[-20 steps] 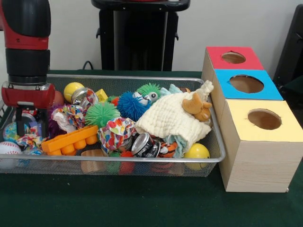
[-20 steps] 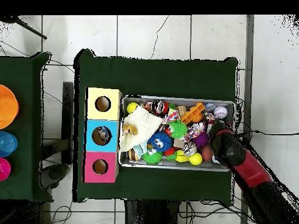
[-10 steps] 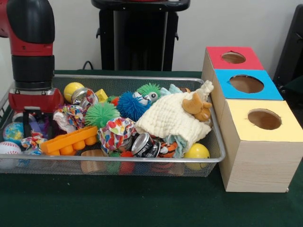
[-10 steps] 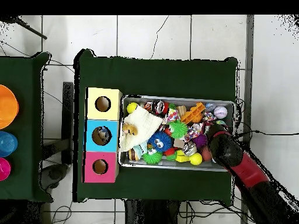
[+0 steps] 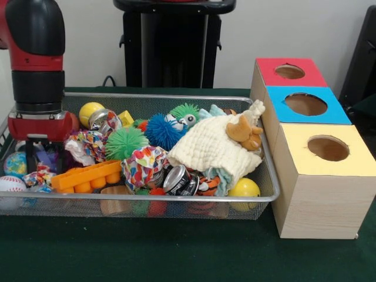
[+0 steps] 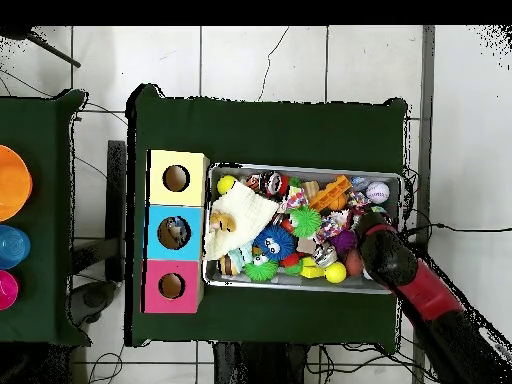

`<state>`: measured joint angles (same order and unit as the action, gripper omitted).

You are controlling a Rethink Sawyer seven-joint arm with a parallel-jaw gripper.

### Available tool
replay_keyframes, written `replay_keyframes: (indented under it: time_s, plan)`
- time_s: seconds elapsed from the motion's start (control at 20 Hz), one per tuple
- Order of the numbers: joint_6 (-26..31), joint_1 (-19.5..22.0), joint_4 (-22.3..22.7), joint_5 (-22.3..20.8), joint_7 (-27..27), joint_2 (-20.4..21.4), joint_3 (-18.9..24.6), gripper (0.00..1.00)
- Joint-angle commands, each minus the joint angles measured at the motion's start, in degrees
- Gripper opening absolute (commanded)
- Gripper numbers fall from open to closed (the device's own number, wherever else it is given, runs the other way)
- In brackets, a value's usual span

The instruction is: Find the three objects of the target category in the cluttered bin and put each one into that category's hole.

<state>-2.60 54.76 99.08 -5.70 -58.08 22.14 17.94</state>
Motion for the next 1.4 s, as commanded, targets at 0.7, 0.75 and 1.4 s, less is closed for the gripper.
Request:
replay_keyframes:
  time_s: [0.7, 0.75, 1.4]
  plan:
    - [-3.4, 5.3, -10.5, -14.3, -5.9, -12.3, 12.3, 1.00]
    - [-3.8, 5.8, -11.0, -15.1, -6.0, -13.2, 12.8, 1.00]
    - [-5.6, 9.8, -17.5, -25.5, -6.6, -22.4, 18.4, 1.00]
